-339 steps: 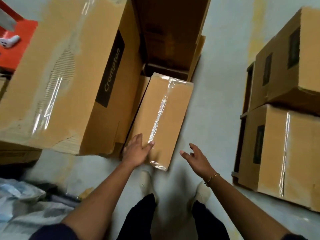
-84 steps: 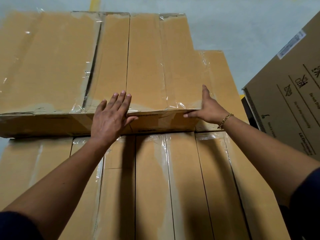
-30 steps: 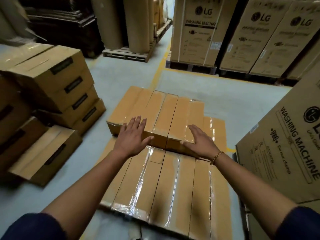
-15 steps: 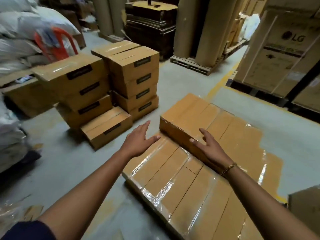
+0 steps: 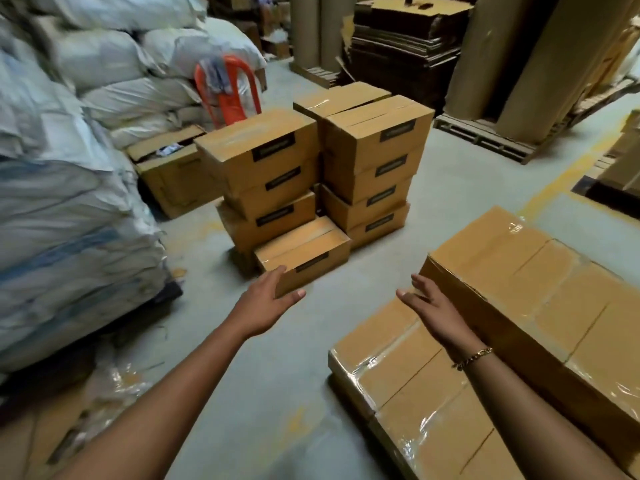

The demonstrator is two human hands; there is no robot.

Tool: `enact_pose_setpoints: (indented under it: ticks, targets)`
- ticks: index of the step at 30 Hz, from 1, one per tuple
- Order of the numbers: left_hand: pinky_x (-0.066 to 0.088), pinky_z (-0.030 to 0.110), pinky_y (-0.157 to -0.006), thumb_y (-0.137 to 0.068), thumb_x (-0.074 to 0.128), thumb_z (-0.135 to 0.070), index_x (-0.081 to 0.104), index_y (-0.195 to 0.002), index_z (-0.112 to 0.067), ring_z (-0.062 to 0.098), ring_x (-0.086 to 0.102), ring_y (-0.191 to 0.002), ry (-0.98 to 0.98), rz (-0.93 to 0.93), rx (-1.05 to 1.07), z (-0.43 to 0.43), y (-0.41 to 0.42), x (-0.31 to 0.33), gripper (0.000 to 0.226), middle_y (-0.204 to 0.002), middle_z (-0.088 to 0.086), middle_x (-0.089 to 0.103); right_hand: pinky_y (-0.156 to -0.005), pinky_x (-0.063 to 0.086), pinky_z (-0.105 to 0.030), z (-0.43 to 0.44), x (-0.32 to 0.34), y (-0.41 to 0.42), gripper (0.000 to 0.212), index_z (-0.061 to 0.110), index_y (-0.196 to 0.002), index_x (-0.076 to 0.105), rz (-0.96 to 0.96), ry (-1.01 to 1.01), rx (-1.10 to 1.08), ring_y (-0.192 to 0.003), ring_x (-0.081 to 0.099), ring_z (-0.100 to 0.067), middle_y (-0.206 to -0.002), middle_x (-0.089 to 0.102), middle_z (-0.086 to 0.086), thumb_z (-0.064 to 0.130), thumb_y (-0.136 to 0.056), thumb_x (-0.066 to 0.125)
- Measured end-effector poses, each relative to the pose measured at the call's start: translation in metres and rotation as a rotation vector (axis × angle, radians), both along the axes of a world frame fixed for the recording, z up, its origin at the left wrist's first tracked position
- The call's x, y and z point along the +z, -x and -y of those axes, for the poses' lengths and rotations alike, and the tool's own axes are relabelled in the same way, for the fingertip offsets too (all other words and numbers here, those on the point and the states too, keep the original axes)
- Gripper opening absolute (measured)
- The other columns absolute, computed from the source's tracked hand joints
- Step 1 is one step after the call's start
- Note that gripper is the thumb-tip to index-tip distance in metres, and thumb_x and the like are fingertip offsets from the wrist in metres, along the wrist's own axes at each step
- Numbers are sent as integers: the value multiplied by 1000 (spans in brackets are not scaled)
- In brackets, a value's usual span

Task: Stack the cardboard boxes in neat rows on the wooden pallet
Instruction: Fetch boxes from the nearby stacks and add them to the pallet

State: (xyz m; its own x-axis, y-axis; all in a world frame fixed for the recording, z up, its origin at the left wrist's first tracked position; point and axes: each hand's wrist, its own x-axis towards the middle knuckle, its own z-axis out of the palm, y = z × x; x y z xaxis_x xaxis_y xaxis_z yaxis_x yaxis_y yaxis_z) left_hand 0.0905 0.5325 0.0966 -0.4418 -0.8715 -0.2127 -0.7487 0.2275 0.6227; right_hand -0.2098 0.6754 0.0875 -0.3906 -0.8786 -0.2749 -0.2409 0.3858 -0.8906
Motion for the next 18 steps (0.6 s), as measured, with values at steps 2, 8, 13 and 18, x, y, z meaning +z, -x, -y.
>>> enact_pose_setpoints:
  ticks: [2, 8, 13, 18]
  targets:
    - [33, 45, -120, -96, 53, -64, 26, -162, -28, 26, 32, -151, -2, 11, 1, 27, -17, -2, 80, -168, 3, 29, -104, 34, -31, 23, -10, -14, 70, 24, -156, 35, 20, -19, -1, -145, 36, -18, -161, 36, 3, 46, -96, 63]
    - [34, 46, -119, -96, 55, -63, 30, -160, -31, 25, 32, -151, -57, 15, 21, 99, -33, -24, 75, -167, 2, 30, -103, 35, -30, 92, -41, -32, 70, 25, -154, 39, 53, -78, -10, -141, 41, -15, -158, 40, 4, 51, -94, 64]
    - [33, 40, -116, -97, 55, -62, 31, -160, -30, 24, 33, -150, -124, 38, -7, 169, -17, -52, 75, -167, 0, 30, -102, 37, -31, 166, -67, -24, 68, 28, -152, 42, 106, -125, -45, -130, 44, -9, -155, 43, 7, 53, -93, 64]
    - [33, 41, -118, -94, 55, -66, 32, -160, -31, 22, 33, -150, -195, 91, -31, 254, 3, -77, 78, -167, -1, 31, -103, 39, -31, 253, -94, -12, 63, 28, -149, 45, 139, -197, -59, -129, 47, -9, -153, 47, 7, 51, -94, 65]
